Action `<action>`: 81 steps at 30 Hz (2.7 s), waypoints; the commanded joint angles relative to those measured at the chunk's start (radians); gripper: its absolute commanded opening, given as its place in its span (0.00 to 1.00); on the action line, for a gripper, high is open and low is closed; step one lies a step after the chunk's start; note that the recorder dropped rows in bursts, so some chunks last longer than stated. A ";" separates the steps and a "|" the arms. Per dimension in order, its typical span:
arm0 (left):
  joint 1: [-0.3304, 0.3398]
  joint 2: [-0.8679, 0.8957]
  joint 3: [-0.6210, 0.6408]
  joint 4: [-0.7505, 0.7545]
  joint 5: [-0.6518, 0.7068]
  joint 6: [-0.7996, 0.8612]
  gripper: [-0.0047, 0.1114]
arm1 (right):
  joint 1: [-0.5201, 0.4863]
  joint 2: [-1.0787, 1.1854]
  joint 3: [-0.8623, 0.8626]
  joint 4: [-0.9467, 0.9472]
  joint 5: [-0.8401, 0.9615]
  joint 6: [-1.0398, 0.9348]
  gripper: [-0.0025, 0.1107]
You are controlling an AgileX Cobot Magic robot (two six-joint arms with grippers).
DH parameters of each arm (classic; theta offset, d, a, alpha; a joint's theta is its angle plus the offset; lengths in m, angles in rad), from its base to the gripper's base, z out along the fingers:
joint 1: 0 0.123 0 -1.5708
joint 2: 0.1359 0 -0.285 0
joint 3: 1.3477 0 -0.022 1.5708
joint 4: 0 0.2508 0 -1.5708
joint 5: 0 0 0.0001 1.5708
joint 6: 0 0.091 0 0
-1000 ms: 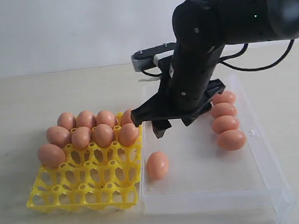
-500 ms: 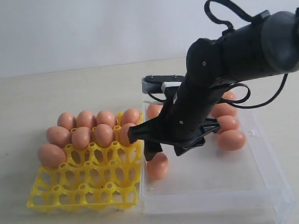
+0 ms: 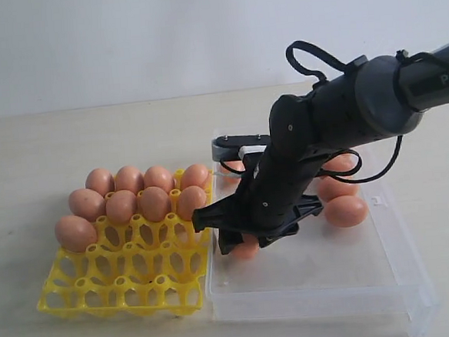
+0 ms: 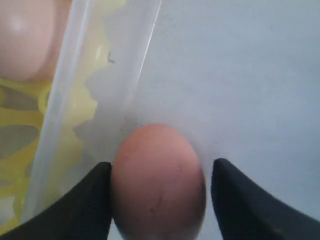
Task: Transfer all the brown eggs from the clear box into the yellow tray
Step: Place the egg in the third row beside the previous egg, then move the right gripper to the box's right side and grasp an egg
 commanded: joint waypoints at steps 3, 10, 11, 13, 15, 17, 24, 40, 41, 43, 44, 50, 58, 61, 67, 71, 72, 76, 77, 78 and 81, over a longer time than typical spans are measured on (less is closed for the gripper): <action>-0.005 -0.006 -0.004 -0.002 -0.009 -0.006 0.04 | -0.003 -0.011 0.003 0.005 -0.040 -0.060 0.07; -0.005 -0.006 -0.004 -0.002 -0.009 -0.006 0.04 | 0.002 -0.168 0.014 -0.104 -0.188 -0.075 0.02; -0.005 -0.006 -0.004 -0.002 -0.009 -0.006 0.04 | 0.015 -0.191 0.021 -0.132 -0.248 -0.075 0.02; -0.005 -0.006 -0.004 -0.002 -0.009 -0.006 0.04 | 0.048 -0.236 0.042 -0.188 -0.403 -0.075 0.02; -0.005 -0.006 -0.004 -0.002 -0.009 -0.006 0.04 | 0.085 -0.248 0.056 -0.237 -0.538 -0.075 0.02; -0.005 -0.006 -0.004 -0.002 -0.009 -0.006 0.04 | 0.122 -0.238 0.058 -0.288 -0.630 -0.069 0.02; -0.005 -0.006 -0.004 -0.002 -0.009 -0.006 0.04 | 0.217 -0.117 0.058 -0.469 -0.852 0.047 0.02; -0.005 -0.006 -0.004 -0.002 -0.009 -0.006 0.04 | 0.235 0.080 0.056 -0.602 -1.015 0.157 0.02; -0.005 -0.006 -0.004 -0.002 -0.009 -0.006 0.04 | 0.235 0.087 0.051 -0.607 -1.015 0.170 0.02; -0.005 -0.006 -0.004 -0.002 -0.009 -0.006 0.04 | 0.235 0.102 0.044 -0.609 -1.015 0.174 0.02; -0.005 -0.006 -0.004 -0.002 -0.009 -0.006 0.04 | 0.235 0.109 0.038 -0.609 -1.013 0.174 0.02; -0.005 -0.006 -0.004 -0.002 -0.009 -0.006 0.04 | 0.235 0.122 0.004 -0.643 -0.997 0.163 0.18; -0.005 -0.006 -0.004 -0.002 -0.009 -0.006 0.04 | 0.235 0.120 0.002 -0.649 -0.960 0.219 0.60; -0.005 -0.006 -0.004 -0.002 -0.009 -0.006 0.04 | 0.235 0.089 0.002 -0.647 -0.878 0.219 0.57; -0.005 -0.006 -0.004 -0.002 -0.009 -0.006 0.04 | 0.215 -0.106 0.002 -0.566 -0.531 0.036 0.22; -0.005 -0.006 -0.004 -0.002 -0.009 -0.006 0.04 | 0.163 -0.233 0.002 -0.499 -0.355 -0.056 0.02; -0.005 -0.006 -0.004 -0.002 -0.009 -0.006 0.04 | 0.143 -0.260 0.002 -0.485 -0.307 -0.062 0.02; -0.005 -0.006 -0.004 -0.002 -0.009 -0.006 0.04 | 0.027 -0.317 -0.016 -0.457 0.031 -0.079 0.02; -0.005 -0.006 -0.004 -0.002 -0.009 -0.006 0.04 | 0.009 -0.317 -0.026 -0.457 0.098 -0.115 0.02; -0.005 -0.006 -0.004 -0.002 -0.009 -0.006 0.04 | -0.010 -0.313 -0.034 -0.457 0.176 -0.173 0.03; -0.005 -0.006 -0.004 -0.002 -0.009 -0.006 0.04 | -0.052 -0.301 -0.046 -0.459 0.345 -0.317 0.13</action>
